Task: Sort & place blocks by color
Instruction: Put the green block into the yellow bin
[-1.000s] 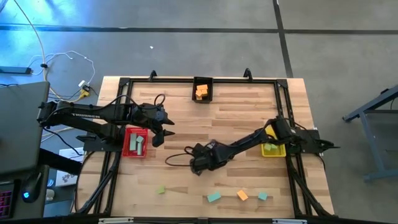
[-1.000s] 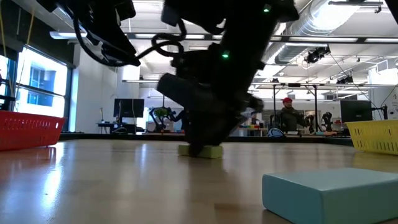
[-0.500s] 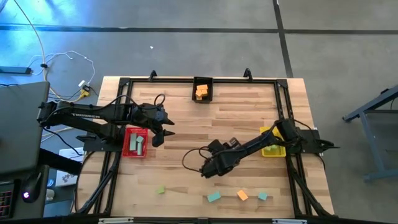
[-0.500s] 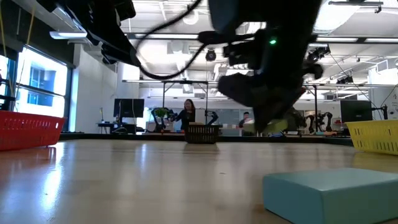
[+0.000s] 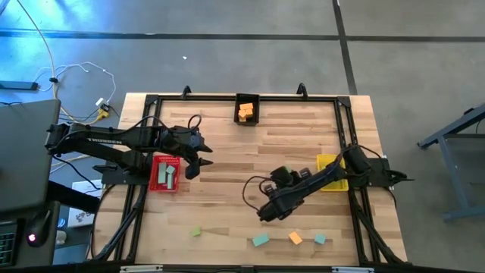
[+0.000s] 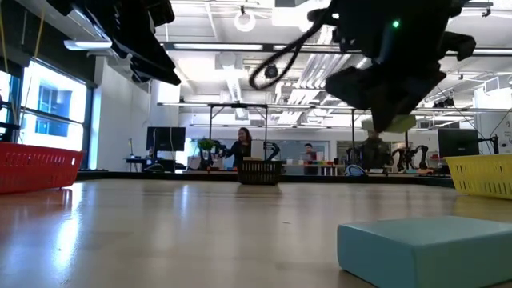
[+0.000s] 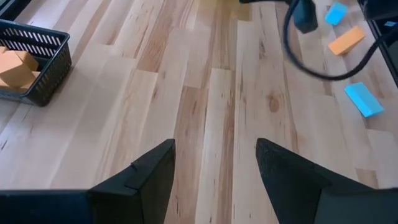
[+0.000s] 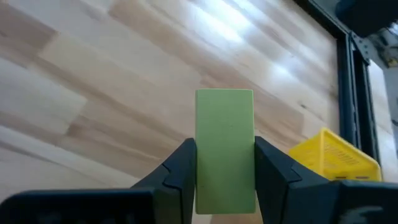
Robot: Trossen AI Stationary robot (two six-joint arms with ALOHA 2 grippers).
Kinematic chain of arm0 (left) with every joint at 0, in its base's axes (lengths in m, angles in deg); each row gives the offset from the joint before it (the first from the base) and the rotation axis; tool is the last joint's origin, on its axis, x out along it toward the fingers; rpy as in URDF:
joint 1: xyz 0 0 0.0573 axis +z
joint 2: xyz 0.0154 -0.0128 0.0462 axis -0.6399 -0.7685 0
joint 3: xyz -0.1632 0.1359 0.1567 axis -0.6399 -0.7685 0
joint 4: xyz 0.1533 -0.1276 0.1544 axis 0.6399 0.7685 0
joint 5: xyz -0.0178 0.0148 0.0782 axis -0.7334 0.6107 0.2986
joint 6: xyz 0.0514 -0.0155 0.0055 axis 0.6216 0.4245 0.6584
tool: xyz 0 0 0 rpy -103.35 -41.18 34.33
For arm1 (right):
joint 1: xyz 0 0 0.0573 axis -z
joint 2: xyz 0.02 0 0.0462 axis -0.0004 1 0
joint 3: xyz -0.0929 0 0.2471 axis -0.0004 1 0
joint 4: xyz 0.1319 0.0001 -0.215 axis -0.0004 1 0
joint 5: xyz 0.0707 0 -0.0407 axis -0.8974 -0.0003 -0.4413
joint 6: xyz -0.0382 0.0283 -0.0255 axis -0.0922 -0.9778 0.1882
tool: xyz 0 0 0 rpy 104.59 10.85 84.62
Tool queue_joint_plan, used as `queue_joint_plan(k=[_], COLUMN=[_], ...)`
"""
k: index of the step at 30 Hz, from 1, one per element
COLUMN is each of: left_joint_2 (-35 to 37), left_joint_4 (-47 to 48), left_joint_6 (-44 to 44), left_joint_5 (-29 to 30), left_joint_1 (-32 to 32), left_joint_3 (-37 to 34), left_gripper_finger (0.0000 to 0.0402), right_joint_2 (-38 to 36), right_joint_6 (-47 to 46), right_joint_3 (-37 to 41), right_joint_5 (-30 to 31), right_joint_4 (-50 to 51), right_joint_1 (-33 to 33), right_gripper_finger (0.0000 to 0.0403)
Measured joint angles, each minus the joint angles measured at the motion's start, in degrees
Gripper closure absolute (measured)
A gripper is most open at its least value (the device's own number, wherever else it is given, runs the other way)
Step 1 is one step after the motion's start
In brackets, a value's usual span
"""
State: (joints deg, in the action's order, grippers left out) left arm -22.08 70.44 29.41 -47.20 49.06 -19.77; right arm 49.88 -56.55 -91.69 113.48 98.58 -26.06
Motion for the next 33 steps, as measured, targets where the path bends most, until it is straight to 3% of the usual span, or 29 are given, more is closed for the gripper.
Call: queue_joint_plan(k=[6, 18, 33], left_joint_2=[-0.02, -0.02, -0.02], left_joint_4=[0.15, 0.59, 0.44], left_joint_6=[0.00, -0.02, -2.14], left_joint_5=[0.00, 0.00, -0.20], left_joint_1=[-0.04, -0.04, -0.64], left_joint_3=[-0.27, -2.98, -4.31], left_gripper_finger=[0.0192, 0.0192, 0.0192], right_joint_2=[-2.38, -14.59, -31.79], right_joint_6=[-2.72, -10.58, -28.57], right_joint_3=[1.69, 14.77, 31.18], right_joint_5=[1.04, -0.59, -15.85], right_joint_4=[-0.20, -0.22, -1.62], right_joint_1=[-0.38, -1.62, -8.67], right_gripper_finger=[0.0306, 0.0306, 0.0303])
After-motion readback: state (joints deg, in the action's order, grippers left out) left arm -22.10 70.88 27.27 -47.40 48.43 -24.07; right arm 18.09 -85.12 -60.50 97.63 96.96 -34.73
